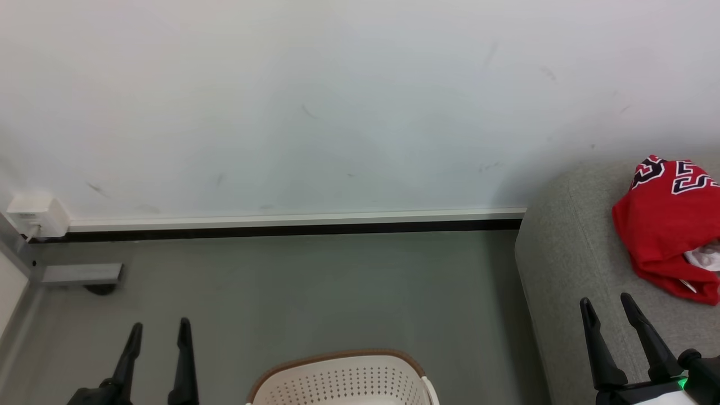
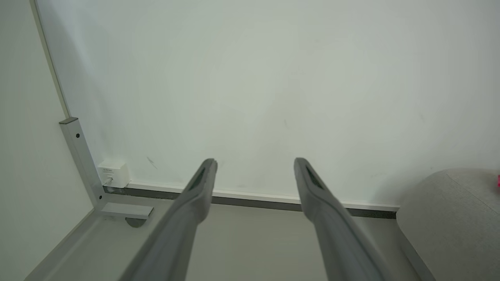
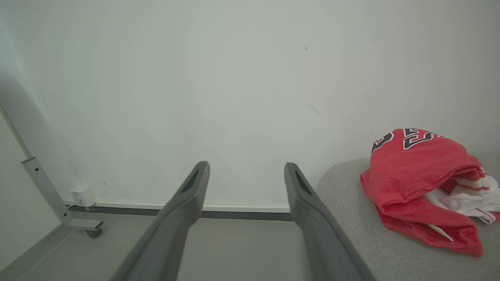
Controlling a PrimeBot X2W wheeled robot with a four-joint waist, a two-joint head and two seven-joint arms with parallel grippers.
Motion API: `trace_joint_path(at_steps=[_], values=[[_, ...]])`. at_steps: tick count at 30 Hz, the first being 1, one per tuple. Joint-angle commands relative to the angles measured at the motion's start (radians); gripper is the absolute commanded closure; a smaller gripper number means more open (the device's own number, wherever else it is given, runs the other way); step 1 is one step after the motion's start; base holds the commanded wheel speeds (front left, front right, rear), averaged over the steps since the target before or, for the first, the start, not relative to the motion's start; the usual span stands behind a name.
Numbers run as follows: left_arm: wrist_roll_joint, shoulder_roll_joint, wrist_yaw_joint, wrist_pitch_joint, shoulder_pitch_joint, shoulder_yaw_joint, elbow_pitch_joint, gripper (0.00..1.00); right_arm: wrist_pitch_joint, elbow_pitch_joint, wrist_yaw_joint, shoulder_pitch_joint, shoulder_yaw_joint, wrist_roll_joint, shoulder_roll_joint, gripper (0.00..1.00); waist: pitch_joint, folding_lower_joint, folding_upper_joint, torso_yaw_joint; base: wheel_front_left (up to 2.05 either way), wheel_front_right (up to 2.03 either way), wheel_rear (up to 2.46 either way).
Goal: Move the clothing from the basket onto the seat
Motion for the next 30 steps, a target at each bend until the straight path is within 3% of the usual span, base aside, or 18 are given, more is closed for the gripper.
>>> trace_joint_path(at_steps=[1,20,30], values=[[0.011,-0.005,-0.004,0.0,-0.005,0.002,0.002,0.0,-0.007,0.004,-0.002,-0.013,-0.003,-0.007,-0.003,0.0,0.001,0.0,0.0,-0.002,0.0,0.0,0.0],[0.035,-0.014,-0.065,0.0,-0.099,-0.062,0.095,0.0,-0.007,-0.035,-0.002,-0.09,-0.031,-0.003,-0.022,0.0,0.119,0.0,0.0,-0.079,0.0,0.0,0.0],[0.03,-0.005,-0.087,0.001,-0.218,-0.118,0.29,0.0,-0.007,-0.074,-0.002,-0.178,-0.048,0.007,-0.011,0.0,0.246,0.0,0.0,-0.141,0.0,0.0,0.0]])
